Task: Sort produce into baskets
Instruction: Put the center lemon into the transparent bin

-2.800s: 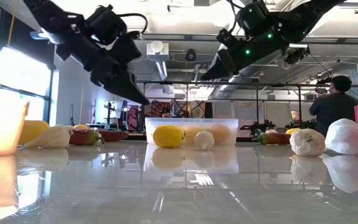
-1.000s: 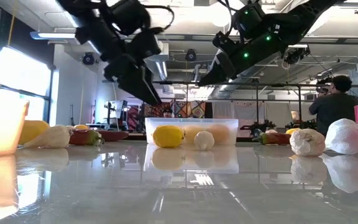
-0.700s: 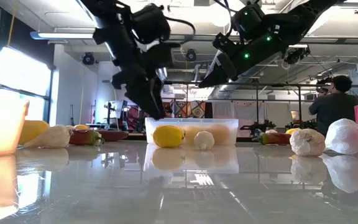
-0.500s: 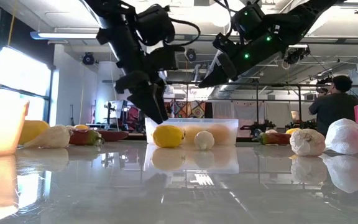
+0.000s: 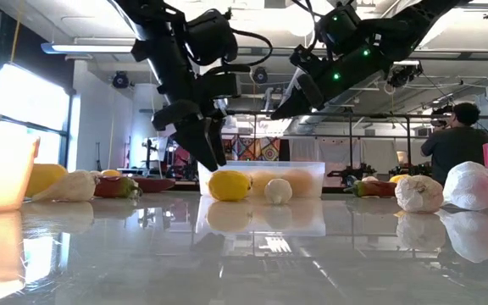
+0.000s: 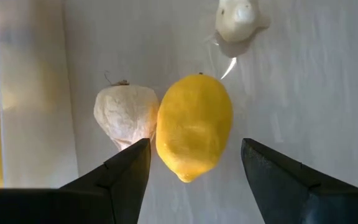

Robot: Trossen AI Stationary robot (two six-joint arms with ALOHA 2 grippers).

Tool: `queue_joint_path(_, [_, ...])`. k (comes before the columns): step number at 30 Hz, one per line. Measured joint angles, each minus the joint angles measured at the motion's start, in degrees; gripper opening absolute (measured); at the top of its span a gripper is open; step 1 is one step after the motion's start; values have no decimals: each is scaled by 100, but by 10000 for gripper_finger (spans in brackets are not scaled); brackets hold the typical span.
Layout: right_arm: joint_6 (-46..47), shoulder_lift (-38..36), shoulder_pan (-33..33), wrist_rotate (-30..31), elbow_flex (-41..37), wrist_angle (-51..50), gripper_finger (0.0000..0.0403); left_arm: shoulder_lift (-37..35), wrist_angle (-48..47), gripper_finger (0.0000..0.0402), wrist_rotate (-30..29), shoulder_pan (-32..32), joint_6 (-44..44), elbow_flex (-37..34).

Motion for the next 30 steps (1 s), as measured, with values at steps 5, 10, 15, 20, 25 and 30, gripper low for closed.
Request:
queue_joint_path(5, [18,0,41,0,4,-252,0,43,-1,239,0,8,118,-9])
queue_joint_path(10, [-16,0,25,0,4,-393,0,42,26,239,2,26,247,-9])
queue_joint_path(15, [-113,0,-38,1,4,-328,0,157,-94,239,2,82,260,-9])
queue_joint_path(20, [-216,-2,-39,0,4,-290,0,179,-46,239,2,106,260,-6])
queue_joint_path(25, [-287,-2,-39,0,4,-256,0,179,-64,239,3,106,258,-4])
queue_joint_path(30, [-263,-2,-39,0,4,-259,0,179,102,239,211,106,337,-63])
